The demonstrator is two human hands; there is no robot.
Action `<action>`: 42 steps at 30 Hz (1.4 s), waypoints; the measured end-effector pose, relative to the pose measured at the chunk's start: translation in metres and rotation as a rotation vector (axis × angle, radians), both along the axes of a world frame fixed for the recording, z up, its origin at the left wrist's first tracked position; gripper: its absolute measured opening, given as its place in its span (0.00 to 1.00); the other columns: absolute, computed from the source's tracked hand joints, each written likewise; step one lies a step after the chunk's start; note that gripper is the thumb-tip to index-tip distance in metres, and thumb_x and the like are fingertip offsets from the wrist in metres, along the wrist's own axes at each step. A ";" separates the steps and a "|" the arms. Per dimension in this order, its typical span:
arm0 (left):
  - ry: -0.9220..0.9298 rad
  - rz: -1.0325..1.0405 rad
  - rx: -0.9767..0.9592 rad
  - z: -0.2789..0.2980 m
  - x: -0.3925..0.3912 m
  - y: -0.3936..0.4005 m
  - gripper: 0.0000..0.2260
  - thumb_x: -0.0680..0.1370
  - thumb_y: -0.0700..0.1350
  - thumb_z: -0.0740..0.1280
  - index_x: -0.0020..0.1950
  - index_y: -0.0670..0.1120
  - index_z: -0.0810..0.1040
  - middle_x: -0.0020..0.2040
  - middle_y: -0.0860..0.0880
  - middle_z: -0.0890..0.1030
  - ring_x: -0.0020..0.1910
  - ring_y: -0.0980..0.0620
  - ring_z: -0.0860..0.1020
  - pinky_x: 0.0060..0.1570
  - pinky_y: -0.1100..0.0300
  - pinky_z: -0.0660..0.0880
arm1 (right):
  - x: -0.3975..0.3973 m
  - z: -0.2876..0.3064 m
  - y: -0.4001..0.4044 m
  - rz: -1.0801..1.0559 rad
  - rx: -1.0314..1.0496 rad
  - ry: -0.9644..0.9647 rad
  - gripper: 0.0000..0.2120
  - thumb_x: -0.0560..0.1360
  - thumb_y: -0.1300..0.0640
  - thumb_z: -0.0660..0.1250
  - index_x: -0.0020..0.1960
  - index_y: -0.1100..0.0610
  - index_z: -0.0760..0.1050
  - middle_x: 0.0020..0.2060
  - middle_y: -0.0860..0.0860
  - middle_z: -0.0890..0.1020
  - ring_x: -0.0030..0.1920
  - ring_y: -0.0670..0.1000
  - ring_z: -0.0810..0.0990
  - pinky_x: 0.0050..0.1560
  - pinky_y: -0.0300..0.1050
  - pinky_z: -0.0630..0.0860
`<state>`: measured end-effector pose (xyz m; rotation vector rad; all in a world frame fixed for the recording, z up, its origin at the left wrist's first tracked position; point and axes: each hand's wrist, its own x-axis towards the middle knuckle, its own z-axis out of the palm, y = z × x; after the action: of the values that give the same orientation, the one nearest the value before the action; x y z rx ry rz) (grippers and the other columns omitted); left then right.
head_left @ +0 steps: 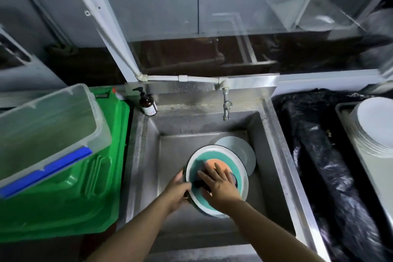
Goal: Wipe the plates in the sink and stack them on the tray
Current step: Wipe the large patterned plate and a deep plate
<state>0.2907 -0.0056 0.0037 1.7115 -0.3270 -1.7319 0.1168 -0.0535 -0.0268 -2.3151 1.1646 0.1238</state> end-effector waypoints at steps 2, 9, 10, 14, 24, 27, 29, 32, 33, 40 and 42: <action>0.002 0.006 -0.021 0.012 0.000 -0.004 0.28 0.76 0.29 0.59 0.65 0.58 0.77 0.54 0.45 0.86 0.47 0.41 0.84 0.44 0.46 0.81 | -0.009 0.012 -0.002 0.037 -0.136 -0.048 0.24 0.81 0.41 0.56 0.77 0.41 0.63 0.80 0.45 0.53 0.80 0.58 0.52 0.77 0.63 0.52; 0.064 0.021 -0.066 0.029 -0.006 -0.011 0.32 0.74 0.27 0.54 0.67 0.57 0.76 0.54 0.41 0.85 0.44 0.41 0.82 0.38 0.49 0.80 | -0.021 0.016 -0.019 0.310 -0.383 0.026 0.23 0.79 0.48 0.67 0.74 0.44 0.69 0.77 0.46 0.66 0.77 0.61 0.63 0.65 0.59 0.72; 0.070 0.021 -0.071 0.031 -0.007 -0.012 0.33 0.73 0.27 0.55 0.67 0.58 0.76 0.54 0.40 0.85 0.46 0.40 0.82 0.39 0.48 0.80 | -0.019 0.017 -0.023 0.304 -0.393 0.034 0.23 0.78 0.49 0.68 0.72 0.45 0.71 0.75 0.47 0.68 0.75 0.62 0.65 0.62 0.59 0.74; 0.070 0.031 -0.090 0.037 -0.010 -0.015 0.33 0.73 0.27 0.56 0.66 0.60 0.77 0.57 0.43 0.85 0.50 0.39 0.82 0.42 0.47 0.80 | -0.006 0.029 -0.039 0.215 -0.437 -0.004 0.18 0.77 0.48 0.64 0.67 0.45 0.78 0.70 0.47 0.75 0.70 0.62 0.73 0.54 0.57 0.77; 0.048 0.086 -0.129 0.043 -0.014 -0.005 0.32 0.73 0.27 0.56 0.64 0.59 0.79 0.57 0.46 0.85 0.53 0.39 0.83 0.46 0.44 0.77 | 0.014 0.036 -0.060 -0.137 -0.217 0.111 0.25 0.80 0.47 0.47 0.75 0.44 0.67 0.78 0.46 0.62 0.66 0.64 0.68 0.61 0.59 0.68; -0.013 0.138 -0.155 0.040 -0.016 -0.005 0.34 0.72 0.25 0.54 0.67 0.57 0.78 0.58 0.47 0.86 0.57 0.40 0.83 0.46 0.47 0.80 | 0.025 0.034 -0.046 -0.142 -0.193 0.014 0.24 0.81 0.43 0.51 0.75 0.44 0.67 0.77 0.46 0.63 0.65 0.64 0.68 0.62 0.59 0.70; -0.114 0.148 -0.194 0.037 -0.016 -0.007 0.34 0.72 0.25 0.55 0.68 0.56 0.78 0.57 0.48 0.86 0.57 0.43 0.84 0.53 0.44 0.82 | 0.029 0.028 -0.040 -0.169 -0.164 -0.058 0.25 0.80 0.41 0.50 0.73 0.45 0.71 0.75 0.48 0.68 0.63 0.64 0.71 0.60 0.62 0.74; -0.320 0.077 -0.235 0.041 -0.017 -0.013 0.31 0.74 0.30 0.60 0.66 0.62 0.78 0.55 0.54 0.86 0.55 0.50 0.84 0.58 0.45 0.81 | 0.030 0.015 -0.039 -0.238 -0.159 -0.224 0.21 0.81 0.45 0.55 0.69 0.51 0.76 0.71 0.53 0.73 0.57 0.66 0.77 0.58 0.60 0.77; -0.385 0.029 -0.249 0.044 -0.017 -0.015 0.31 0.74 0.33 0.62 0.66 0.66 0.76 0.56 0.58 0.85 0.55 0.52 0.84 0.59 0.47 0.81 | 0.029 0.013 -0.039 -0.259 -0.168 -0.267 0.21 0.81 0.47 0.56 0.69 0.53 0.76 0.71 0.55 0.74 0.56 0.66 0.78 0.59 0.59 0.77; -0.690 -0.161 -0.265 0.057 -0.008 -0.017 0.32 0.76 0.32 0.62 0.74 0.61 0.71 0.55 0.60 0.80 0.52 0.54 0.79 0.54 0.61 0.76 | 0.029 0.006 -0.036 -0.315 -0.166 -0.456 0.18 0.79 0.59 0.66 0.68 0.54 0.77 0.69 0.54 0.75 0.54 0.63 0.77 0.61 0.53 0.76; -0.747 -0.163 -0.268 0.062 -0.005 -0.016 0.29 0.77 0.32 0.61 0.74 0.57 0.73 0.53 0.59 0.79 0.50 0.54 0.78 0.50 0.63 0.73 | 0.027 0.009 -0.035 -0.349 -0.149 -0.482 0.17 0.78 0.60 0.66 0.66 0.55 0.79 0.67 0.52 0.77 0.51 0.62 0.77 0.58 0.47 0.75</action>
<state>0.2858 -0.0212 0.0658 2.1034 -1.0002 -1.0162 0.1440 -0.0883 -0.0181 -2.0537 1.3205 -0.6306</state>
